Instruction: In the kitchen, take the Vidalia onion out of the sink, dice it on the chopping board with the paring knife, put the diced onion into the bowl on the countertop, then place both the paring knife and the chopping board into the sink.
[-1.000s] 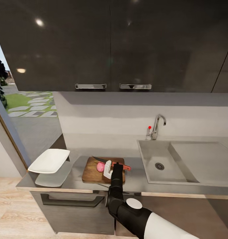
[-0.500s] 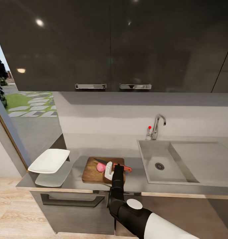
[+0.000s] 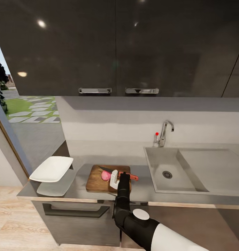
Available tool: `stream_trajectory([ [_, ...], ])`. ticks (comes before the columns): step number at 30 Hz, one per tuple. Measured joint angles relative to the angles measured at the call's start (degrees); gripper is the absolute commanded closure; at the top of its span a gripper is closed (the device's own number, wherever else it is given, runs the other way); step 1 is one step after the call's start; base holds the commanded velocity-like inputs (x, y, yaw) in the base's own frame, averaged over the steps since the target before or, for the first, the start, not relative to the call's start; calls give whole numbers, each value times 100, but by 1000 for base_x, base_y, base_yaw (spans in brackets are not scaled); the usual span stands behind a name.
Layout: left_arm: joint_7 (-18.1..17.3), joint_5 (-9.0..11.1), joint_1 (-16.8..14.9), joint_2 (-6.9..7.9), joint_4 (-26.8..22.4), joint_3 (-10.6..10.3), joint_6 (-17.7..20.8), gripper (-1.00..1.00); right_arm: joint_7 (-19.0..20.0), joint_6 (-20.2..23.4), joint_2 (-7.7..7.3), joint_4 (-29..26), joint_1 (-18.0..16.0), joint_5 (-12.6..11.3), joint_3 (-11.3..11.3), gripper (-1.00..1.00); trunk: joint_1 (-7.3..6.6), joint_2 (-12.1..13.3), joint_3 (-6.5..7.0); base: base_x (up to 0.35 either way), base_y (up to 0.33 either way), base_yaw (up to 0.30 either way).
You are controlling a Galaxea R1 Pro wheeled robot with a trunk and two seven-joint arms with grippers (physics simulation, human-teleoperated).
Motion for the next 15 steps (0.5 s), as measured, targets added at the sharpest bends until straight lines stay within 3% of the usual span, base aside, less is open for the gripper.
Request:
stream_trajectory([
  [15,0,-1,1,0,1,0,-1,-100,2,-8,0,0,0,0,0,100,0,0,0,0,0,0],
])
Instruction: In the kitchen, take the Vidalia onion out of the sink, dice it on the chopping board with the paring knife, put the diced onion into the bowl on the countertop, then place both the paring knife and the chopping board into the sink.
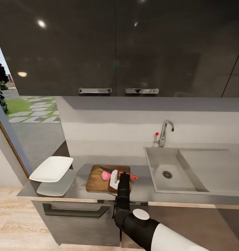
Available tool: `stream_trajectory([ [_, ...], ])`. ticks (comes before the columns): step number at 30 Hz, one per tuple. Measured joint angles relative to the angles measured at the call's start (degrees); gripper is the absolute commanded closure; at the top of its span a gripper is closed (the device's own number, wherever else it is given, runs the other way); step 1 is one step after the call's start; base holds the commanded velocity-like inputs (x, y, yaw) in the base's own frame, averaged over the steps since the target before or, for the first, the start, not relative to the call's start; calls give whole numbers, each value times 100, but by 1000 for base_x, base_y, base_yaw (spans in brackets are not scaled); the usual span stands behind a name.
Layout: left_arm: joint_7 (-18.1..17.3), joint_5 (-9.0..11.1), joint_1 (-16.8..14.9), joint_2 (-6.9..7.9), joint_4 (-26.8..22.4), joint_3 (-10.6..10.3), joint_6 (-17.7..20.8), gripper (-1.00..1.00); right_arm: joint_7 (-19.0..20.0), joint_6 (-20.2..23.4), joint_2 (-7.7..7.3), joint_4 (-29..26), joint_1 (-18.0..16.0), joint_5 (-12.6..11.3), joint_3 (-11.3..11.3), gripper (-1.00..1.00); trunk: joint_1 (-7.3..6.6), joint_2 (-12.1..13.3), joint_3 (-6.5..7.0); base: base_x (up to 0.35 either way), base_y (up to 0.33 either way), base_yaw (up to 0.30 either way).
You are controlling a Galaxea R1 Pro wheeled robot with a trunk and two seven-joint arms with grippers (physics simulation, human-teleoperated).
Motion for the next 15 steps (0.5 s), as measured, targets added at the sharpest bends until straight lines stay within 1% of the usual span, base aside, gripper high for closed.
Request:
stream_trajectory([
  [15,0,5,0,0,0,0,1,-100,-2,0,0,0,0,1,0,100,0,0,0,0,0,0],
])
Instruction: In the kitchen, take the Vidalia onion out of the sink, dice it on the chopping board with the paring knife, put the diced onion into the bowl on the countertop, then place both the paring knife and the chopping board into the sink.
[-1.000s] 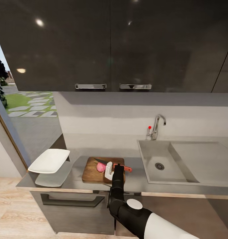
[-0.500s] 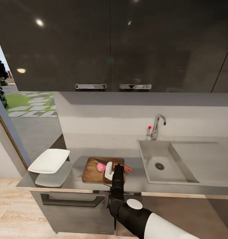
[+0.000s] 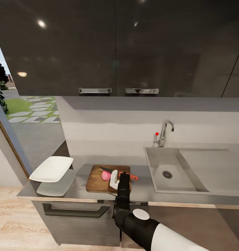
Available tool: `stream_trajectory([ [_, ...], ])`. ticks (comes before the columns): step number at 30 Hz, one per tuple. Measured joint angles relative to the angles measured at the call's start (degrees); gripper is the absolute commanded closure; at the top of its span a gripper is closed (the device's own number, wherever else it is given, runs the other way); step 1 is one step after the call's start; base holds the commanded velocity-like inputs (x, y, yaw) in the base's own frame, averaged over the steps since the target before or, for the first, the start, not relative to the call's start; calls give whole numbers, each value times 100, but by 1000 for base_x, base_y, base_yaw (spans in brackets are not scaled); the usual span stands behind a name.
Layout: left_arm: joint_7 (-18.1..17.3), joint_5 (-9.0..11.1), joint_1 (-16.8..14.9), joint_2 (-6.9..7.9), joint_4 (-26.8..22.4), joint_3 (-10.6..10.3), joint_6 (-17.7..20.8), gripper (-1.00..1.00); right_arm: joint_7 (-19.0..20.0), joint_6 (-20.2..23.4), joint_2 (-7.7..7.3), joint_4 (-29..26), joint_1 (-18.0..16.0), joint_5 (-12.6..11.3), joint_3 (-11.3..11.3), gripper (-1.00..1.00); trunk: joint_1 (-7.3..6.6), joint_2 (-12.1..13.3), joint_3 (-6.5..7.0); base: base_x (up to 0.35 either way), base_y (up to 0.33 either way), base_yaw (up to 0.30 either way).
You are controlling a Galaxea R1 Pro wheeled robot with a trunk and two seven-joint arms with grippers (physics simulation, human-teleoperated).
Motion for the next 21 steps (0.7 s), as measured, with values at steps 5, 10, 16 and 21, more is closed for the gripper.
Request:
stream_trajectory([
  [5,0,0,0,0,0,0,0,-100,0,0,0,0,0,0,0,100,0,0,0,0,0,0],
  [10,0,0,-1,0,0,0,0,-100,0,4,0,0,0,-1,0,100,0,0,0,0,0,0],
  [16,0,0,0,0,0,0,0,-100,0,8,0,0,0,0,0,100,-1,0,0,24,13,0],
  [21,0,0,0,0,0,0,1,-100,0,8,0,0,0,-1,0,100,0,0,0,63,25,0],
])
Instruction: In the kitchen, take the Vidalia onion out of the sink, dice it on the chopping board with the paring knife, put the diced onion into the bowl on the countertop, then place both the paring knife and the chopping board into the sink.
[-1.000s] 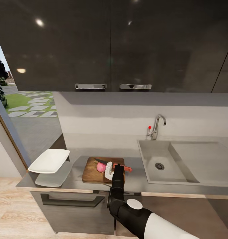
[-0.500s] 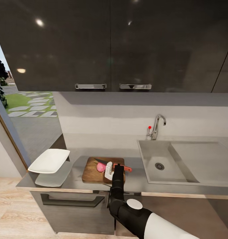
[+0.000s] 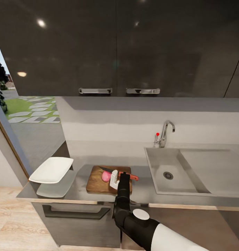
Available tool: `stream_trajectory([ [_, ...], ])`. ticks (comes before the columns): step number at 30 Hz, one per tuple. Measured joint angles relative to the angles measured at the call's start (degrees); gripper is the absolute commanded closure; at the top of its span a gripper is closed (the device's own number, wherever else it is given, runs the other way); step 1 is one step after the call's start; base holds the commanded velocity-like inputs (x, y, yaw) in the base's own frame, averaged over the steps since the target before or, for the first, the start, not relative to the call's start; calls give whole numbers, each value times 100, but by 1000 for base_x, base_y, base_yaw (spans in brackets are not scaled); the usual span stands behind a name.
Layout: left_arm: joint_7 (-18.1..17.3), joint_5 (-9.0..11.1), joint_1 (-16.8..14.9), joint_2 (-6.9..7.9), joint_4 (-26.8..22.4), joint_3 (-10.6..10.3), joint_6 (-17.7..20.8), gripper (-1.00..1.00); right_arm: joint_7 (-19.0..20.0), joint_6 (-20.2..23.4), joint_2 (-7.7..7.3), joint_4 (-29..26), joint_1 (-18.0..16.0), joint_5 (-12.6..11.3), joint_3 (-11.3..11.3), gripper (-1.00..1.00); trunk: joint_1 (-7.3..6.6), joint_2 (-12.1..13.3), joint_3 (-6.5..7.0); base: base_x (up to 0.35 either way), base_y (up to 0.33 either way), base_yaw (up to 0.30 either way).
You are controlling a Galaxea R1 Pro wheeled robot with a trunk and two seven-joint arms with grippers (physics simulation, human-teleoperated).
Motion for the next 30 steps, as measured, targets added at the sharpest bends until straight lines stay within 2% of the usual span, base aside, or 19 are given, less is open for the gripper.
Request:
stream_trajectory([
  [30,-1,0,-2,-1,79,1,8,-100,34,-43,0,400,0,-8,24,100,0,0,0,7,3,0],
])
